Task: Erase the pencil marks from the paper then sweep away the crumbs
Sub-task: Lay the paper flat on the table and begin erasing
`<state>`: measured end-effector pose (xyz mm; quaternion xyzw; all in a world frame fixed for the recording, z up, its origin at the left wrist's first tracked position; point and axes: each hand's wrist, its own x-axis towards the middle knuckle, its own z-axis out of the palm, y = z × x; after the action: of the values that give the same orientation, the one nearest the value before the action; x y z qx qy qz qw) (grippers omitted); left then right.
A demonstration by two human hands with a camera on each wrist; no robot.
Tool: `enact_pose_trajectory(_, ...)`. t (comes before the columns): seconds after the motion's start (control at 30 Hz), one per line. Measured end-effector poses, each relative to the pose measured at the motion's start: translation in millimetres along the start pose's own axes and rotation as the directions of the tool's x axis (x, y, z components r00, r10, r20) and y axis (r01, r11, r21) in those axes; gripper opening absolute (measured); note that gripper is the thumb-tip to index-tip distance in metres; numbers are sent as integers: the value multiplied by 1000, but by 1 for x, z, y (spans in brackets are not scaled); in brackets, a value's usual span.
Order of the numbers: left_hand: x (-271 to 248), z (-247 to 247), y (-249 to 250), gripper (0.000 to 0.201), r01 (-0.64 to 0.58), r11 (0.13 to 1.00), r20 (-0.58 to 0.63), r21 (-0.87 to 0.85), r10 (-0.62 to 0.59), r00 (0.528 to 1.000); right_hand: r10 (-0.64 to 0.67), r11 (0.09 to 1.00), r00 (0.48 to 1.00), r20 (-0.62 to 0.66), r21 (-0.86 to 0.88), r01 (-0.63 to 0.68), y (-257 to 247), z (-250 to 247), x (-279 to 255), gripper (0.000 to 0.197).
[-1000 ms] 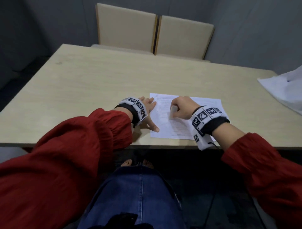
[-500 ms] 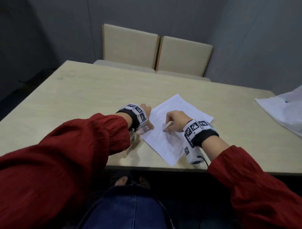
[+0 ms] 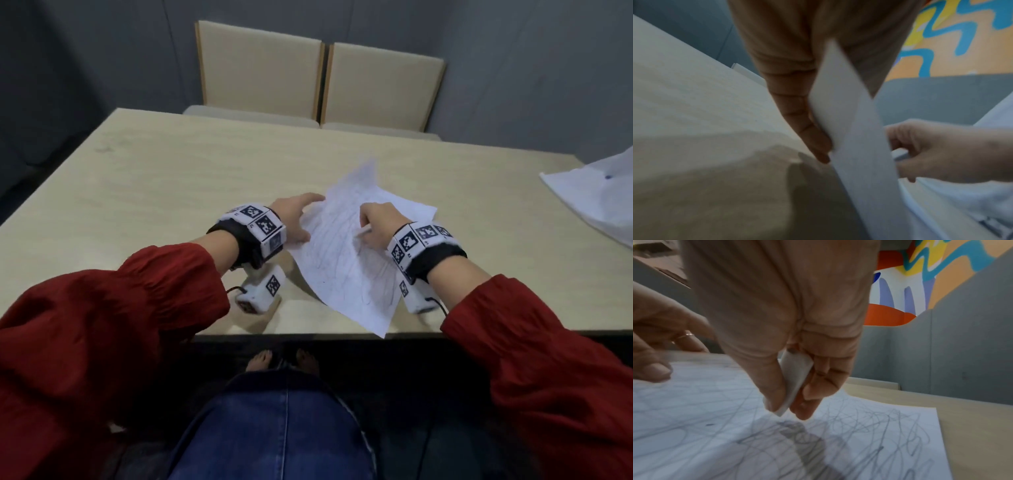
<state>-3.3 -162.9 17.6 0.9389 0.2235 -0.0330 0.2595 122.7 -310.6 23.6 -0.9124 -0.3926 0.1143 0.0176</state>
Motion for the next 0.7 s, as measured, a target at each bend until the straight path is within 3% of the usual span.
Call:
enact_pose_trajectory(0.07, -9, 2, -1, 74, 25, 996, -75, -85, -31, 997, 2, 998, 1000, -18, 59, -1, -4, 0, -7, 16)
enact_pose_trajectory(0.17, -24, 10, -6, 57, 89, 964, -176, -251, -136, 975, -15, 993, 999, 49, 121, 9, -16, 4, -20, 12)
enact_pose_trajectory(0.3, -47, 21, -12, 45, 144, 955, -133, -260, -183, 974, -44, 999, 997, 62, 30, 42, -29, 12, -35, 22)
enact_pose_trajectory(0.4, -68, 23, -14, 59, 177, 965, -27, -193, -185, 982, -53, 998, 998, 41, 17, 53, -33, 11, -38, 25)
enact_pose_trajectory(0.47, -77, 26, -16, 65, 179, 973, -23, -143, -184, 983, -65, 998, 998, 22, 27, 65, -37, 12, -39, 25)
enact_pose_trajectory(0.6, -90, 36, -23, 70, 189, 982, -98, -9, -189, 977, -104, 991, 994, 20, 83, 102, -50, 24, -38, 15)
enact_pose_trajectory(0.7, -100, 41, -28, 106, 277, 953, -194, 126, -250, 949, -125, 985, 992, 17, 118, 122, -64, 35, -39, 14)
